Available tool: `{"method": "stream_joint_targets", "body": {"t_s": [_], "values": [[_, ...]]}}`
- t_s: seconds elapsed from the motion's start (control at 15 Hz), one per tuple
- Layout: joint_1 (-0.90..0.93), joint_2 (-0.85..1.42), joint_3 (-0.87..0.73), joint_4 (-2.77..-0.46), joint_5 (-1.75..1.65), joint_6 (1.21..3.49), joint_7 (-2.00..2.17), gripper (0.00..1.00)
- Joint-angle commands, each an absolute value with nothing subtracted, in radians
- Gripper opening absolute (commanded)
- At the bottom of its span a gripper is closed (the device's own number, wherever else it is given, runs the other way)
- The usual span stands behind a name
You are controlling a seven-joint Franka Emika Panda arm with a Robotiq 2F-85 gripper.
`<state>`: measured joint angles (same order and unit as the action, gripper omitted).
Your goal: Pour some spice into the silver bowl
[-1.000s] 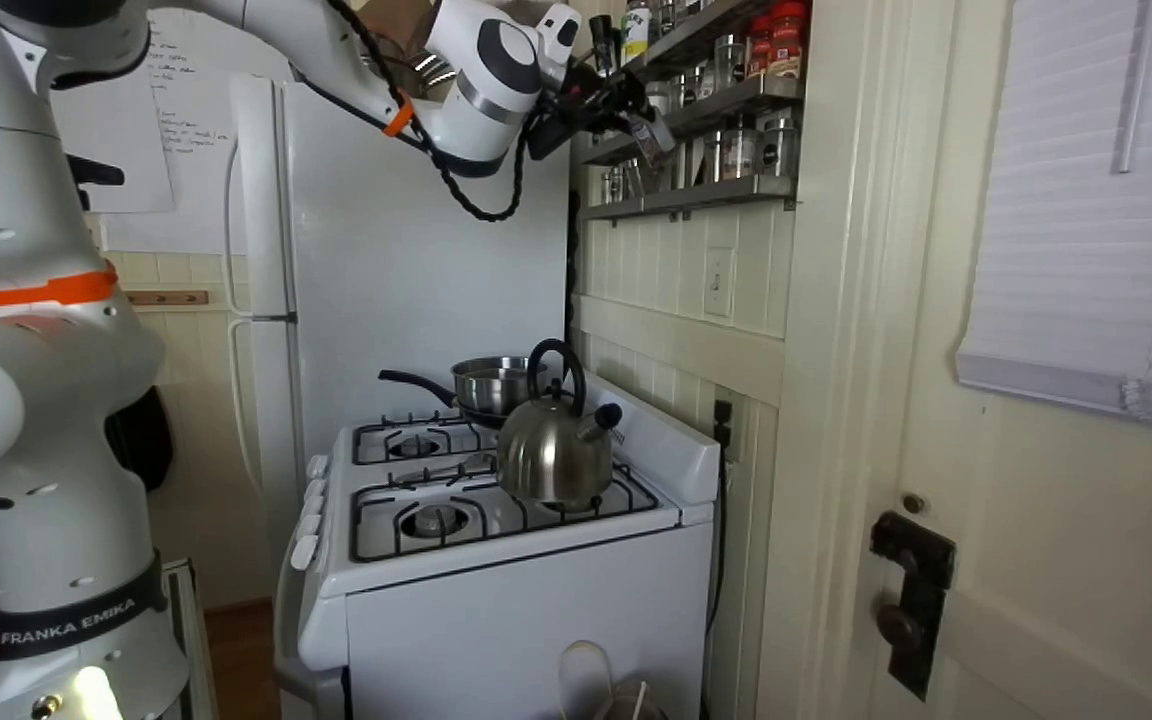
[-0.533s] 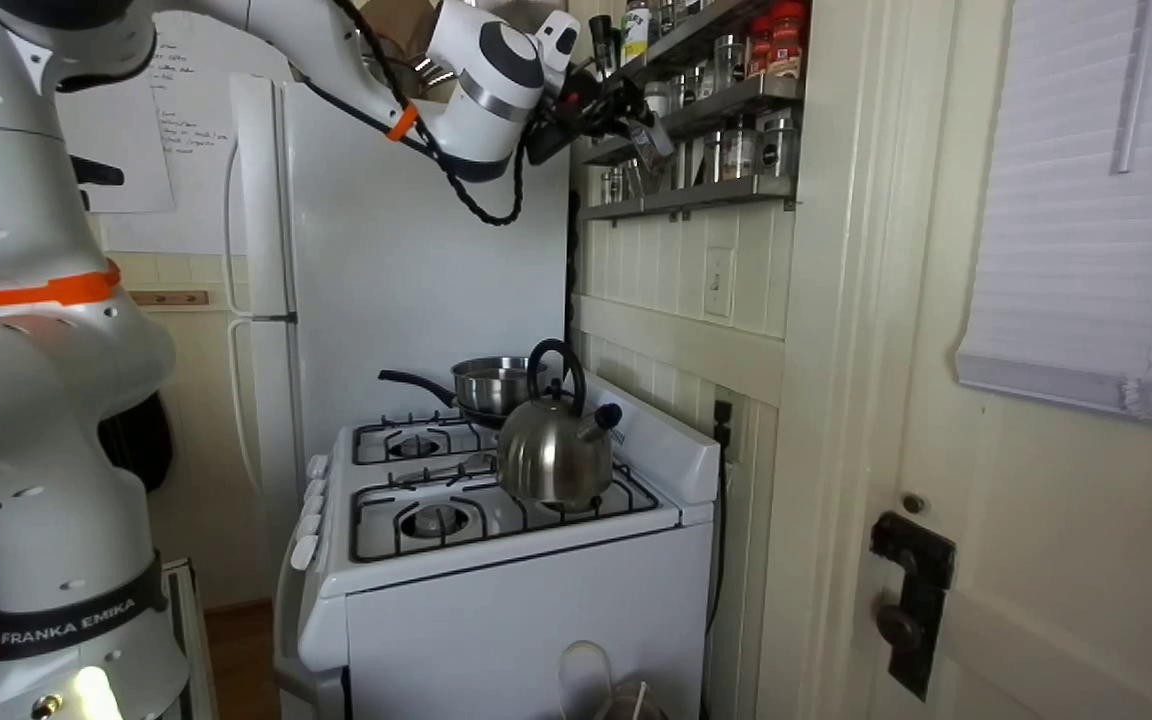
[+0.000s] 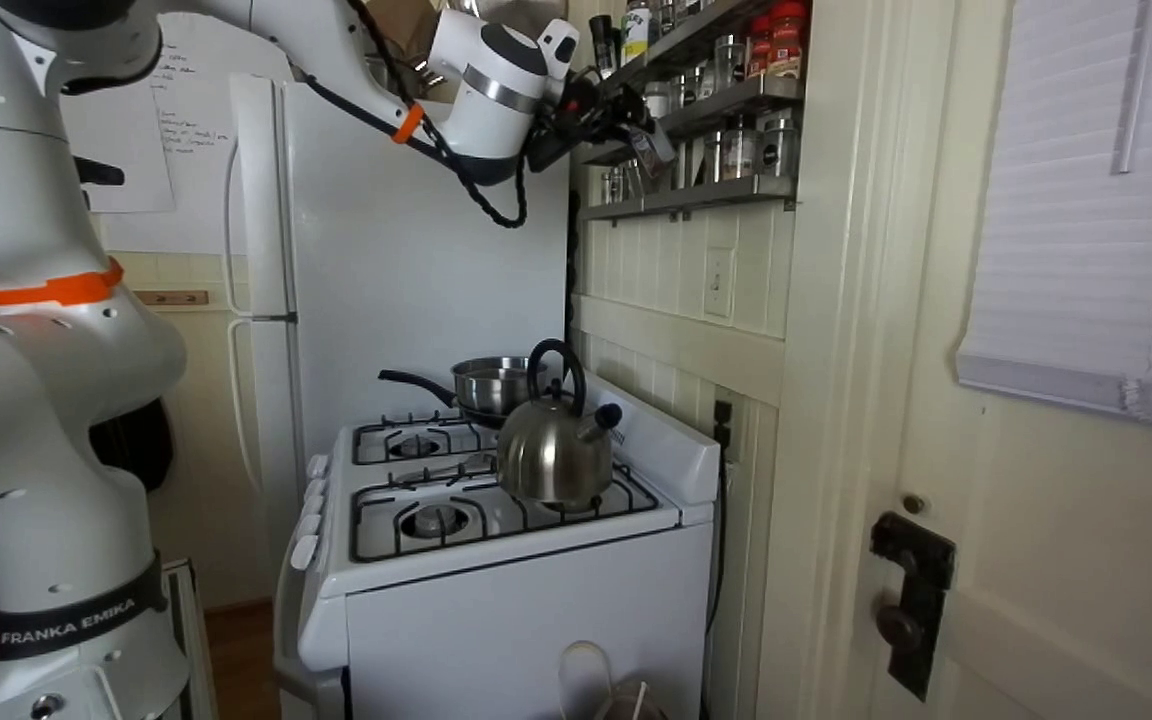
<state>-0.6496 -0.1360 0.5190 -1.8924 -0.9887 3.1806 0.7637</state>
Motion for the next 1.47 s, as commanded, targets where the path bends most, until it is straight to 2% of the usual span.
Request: {"method": "stream_joint_targets", "body": {"t_s": [0.0, 0.47, 0.53, 0.87, 0.93, 1.4], "values": [[-0.718, -0.131, 0.580, -1.864, -1.110, 3.187, 0.889, 0.23], [-0.793, -0.110, 0.652, -1.816, -1.309, 3.175, 1.072, 0.23], [-0.760, -0.128, 0.620, -1.863, -1.232, 3.181, 0.997, 0.48], [-0.777, -0.116, 0.634, -1.834, -1.267, 3.181, 1.031, 0.48], [-0.777, -0.114, 0.635, -1.834, -1.267, 3.181, 1.031, 0.23], [-0.788, -0.063, 0.650, -1.769, -1.307, 3.148, 1.061, 0.23]]}}
